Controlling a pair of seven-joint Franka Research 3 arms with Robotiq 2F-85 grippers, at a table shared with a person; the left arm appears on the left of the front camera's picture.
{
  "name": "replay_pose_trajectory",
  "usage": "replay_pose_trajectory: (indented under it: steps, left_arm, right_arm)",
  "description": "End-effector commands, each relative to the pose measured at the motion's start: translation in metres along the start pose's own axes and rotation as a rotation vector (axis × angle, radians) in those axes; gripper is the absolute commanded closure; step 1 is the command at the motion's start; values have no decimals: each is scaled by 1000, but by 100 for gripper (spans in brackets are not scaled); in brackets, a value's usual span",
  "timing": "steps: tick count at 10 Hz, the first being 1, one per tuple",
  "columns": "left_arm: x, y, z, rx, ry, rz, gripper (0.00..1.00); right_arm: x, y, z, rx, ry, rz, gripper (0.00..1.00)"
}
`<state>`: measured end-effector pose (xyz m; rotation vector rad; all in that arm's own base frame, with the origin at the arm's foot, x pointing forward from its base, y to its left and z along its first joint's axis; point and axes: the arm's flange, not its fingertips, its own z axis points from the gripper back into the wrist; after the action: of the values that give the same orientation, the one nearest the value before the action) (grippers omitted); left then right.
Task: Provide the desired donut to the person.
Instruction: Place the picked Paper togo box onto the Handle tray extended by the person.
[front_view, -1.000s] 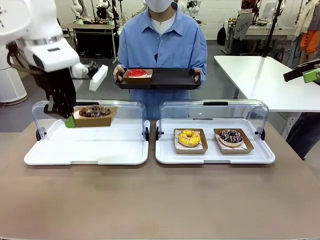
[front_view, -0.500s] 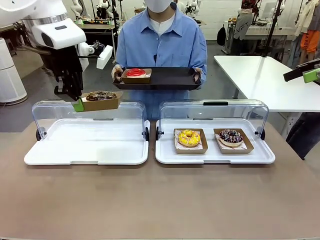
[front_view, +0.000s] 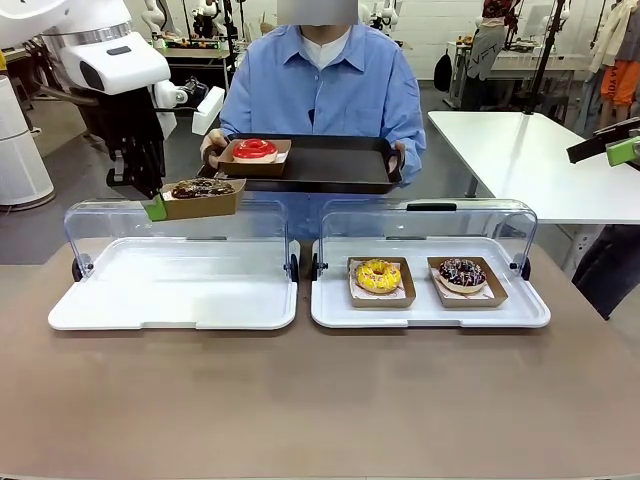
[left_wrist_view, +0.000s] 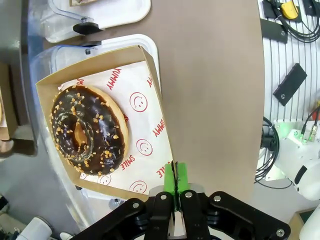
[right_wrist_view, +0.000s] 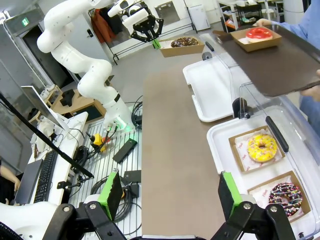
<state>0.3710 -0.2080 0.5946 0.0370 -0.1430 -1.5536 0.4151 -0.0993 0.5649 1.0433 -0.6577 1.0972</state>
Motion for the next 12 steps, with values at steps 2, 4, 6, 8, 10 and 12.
replay_pose_trajectory:
  steps: [2,4,6,8,10,12]
  left_arm:
    - [0,-4,0,6,10,-1,100]
    - [0,-4,0,6,10,-1,100]
    - [0,-4,0,6,10,-1,100]
    - [0,-4,0,6,10,-1,100]
    - [0,0,-1,-1,1,0,99]
    - [12,-15,63,132,-29,6,99]
  right_arm:
    - [1,1,0,8,-10,10,0]
    - [1,1,0,8,-10,10,0]
    - [1,1,0,8,-10,10,0]
    - [1,1,0,8,-10,10,0]
    - [1,1,0,8,-10,10,0]
    - [1,1,0,8,-10,10,0]
